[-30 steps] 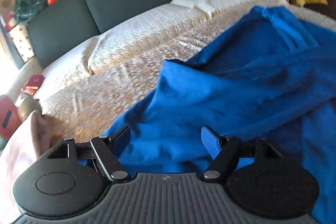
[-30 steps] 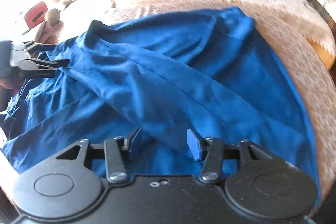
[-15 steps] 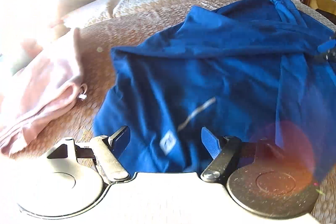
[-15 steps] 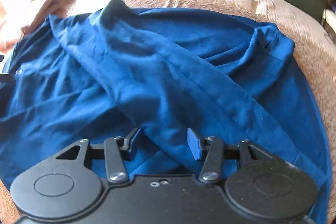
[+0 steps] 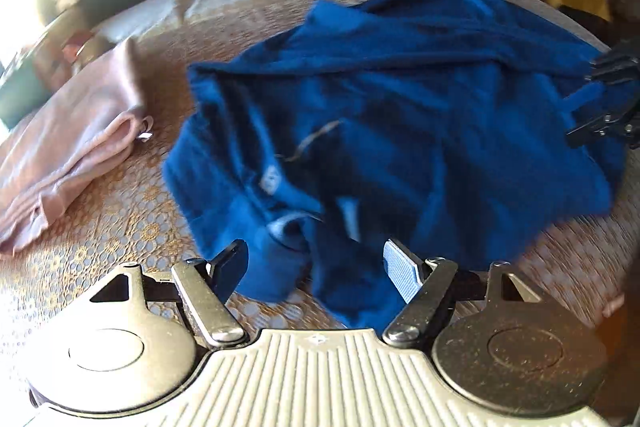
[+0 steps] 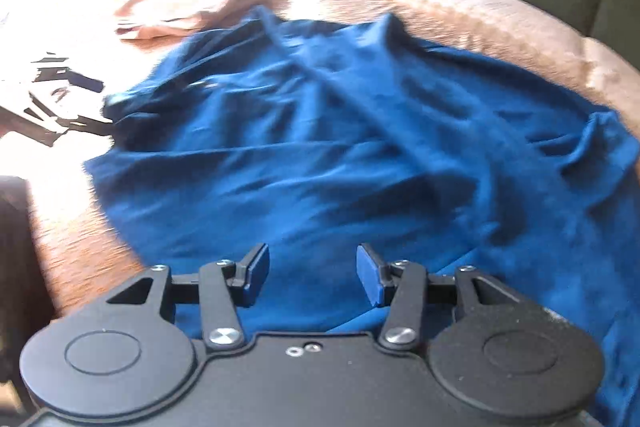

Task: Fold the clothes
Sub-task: 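Grasp the blue garment edge with the right gripper while the left gripper grasps the hem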

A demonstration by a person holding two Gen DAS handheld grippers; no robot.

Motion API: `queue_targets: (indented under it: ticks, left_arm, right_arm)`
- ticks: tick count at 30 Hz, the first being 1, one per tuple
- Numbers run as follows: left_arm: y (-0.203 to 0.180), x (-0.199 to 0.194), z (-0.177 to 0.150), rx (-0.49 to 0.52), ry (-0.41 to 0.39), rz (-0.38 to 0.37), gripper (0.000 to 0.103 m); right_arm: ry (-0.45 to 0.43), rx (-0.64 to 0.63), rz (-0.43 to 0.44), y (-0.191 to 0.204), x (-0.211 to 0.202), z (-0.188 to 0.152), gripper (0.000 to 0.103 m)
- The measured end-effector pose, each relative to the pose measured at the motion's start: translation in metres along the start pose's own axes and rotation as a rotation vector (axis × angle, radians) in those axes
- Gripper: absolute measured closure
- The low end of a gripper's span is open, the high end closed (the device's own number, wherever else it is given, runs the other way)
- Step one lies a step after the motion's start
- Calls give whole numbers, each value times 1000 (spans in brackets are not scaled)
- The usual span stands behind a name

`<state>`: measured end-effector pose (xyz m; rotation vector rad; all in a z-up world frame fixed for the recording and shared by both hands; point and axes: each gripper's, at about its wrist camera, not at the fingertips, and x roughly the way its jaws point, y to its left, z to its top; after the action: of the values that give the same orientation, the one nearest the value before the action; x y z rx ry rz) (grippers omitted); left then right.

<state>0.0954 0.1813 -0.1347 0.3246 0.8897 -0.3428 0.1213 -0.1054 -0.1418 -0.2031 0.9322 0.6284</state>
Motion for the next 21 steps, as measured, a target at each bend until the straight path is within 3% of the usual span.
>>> queue_targets:
  ticks: [6,14,21]
  left_arm:
    - [-30,-6,-13,111,-26,-138,29]
    - [-61,-3,-12,236,-98,-210,29]
    - [-88,-1,-5,494,-205,-217,29]
  right_arm:
    - [6,-108,98,44,-6,-16,0]
    - [75,-241,68,78,11,-30,0]
    - [15,-41,113,41,-18,2,0]
